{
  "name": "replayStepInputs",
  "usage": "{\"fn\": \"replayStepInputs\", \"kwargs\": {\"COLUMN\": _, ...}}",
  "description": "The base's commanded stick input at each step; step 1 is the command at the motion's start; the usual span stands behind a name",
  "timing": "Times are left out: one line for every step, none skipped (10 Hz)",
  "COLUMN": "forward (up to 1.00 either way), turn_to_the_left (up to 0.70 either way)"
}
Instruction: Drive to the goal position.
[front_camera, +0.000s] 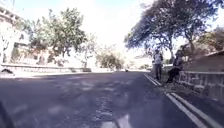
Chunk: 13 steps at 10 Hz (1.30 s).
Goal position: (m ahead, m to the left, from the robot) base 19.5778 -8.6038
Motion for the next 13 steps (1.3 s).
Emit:
{"fn": "replayStepInputs", "kwargs": {"forward": 0.5, "turn_to_the_left": 0.0}}
{"fn": "replayStepInputs", "kwargs": {"forward": 0.5, "turn_to_the_left": 0.0}}
{"fn": "replayStepInputs", "kwargs": {"forward": 0.5, "turn_to_the_left": 0.0}}
{"fn": "replayStepInputs", "kwargs": {"forward": 0.5, "turn_to_the_left": 0.0}}
{"fn": "replayStepInputs", "kwargs": {"forward": 0.5, "turn_to_the_left": 0.0}}
{"fn": "replayStepInputs", "kwargs": {"forward": 0.5, "turn_to_the_left": 0.0}}
{"fn": "replayStepInputs", "kwargs": {"forward": 0.5, "turn_to_the_left": 0.0}}
{"fn": "replayStepInputs", "kwargs": {"forward": 0.5, "turn_to_the_left": 0.0}}
{"fn": "replayStepInputs", "kwargs": {"forward": 0.5, "turn_to_the_left": 0.0}}
{"fn": "replayStepInputs", "kwargs": {"forward": 0.5, "turn_to_the_left": 0.0}}
{"fn": "replayStepInputs", "kwargs": {"forward": 0.5, "turn_to_the_left": 0.0}}
{"fn": "replayStepInputs", "kwargs": {"forward": 0.5, "turn_to_the_left": 0.0}}
{"fn": "replayStepInputs", "kwargs": {"forward": 0.5, "turn_to_the_left": 0.0}}
